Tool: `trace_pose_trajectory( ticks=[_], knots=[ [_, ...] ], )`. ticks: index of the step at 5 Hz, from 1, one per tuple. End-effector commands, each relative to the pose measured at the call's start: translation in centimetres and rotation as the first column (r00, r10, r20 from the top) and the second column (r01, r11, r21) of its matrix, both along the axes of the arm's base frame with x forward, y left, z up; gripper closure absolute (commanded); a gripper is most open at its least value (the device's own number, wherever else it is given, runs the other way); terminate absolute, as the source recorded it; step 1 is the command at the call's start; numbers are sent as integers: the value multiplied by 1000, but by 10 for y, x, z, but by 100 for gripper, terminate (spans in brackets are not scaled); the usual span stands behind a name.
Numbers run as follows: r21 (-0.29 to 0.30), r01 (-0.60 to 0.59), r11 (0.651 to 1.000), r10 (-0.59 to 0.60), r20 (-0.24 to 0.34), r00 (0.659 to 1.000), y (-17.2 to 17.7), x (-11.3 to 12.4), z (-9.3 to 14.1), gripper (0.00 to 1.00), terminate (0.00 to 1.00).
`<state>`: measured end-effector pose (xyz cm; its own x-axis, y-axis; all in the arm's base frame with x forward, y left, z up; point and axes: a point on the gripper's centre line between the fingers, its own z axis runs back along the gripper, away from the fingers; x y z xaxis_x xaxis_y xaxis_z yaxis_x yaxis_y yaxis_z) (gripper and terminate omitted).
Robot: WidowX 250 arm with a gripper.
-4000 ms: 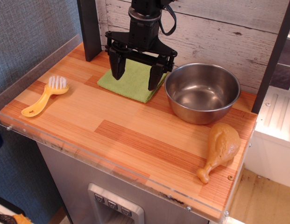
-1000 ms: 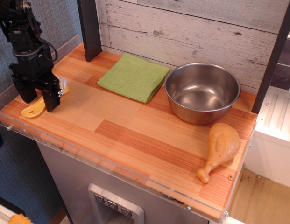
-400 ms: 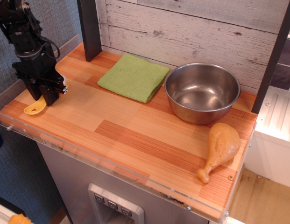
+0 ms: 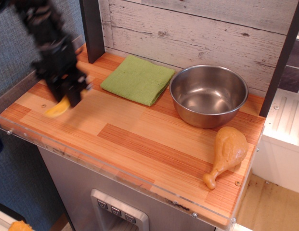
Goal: Put the yellow brush on the green dish cloth at the back of the table.
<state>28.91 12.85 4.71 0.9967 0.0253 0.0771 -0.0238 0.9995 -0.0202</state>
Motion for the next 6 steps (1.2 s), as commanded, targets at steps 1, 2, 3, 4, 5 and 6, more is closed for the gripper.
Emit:
trace_pose_trajectory(
  ticks=[1,2,3,4,5,6],
  knots=[
    [-39,-70,997,72,62,995,-26,69,34,100,0],
    [-62,-109,992,112,39,993,-31,91,23,100,0],
    [-61,-92,994,94,31,995,-39,101,16,100,0],
    [-38,-64,997,66,27,997,-45,105,13,100,0],
    [-14,-34,999,34,50,998,-45,106,14,0,0],
    [-9,-11,1000,12,84,996,-41,102,25,0,0]
  ],
)
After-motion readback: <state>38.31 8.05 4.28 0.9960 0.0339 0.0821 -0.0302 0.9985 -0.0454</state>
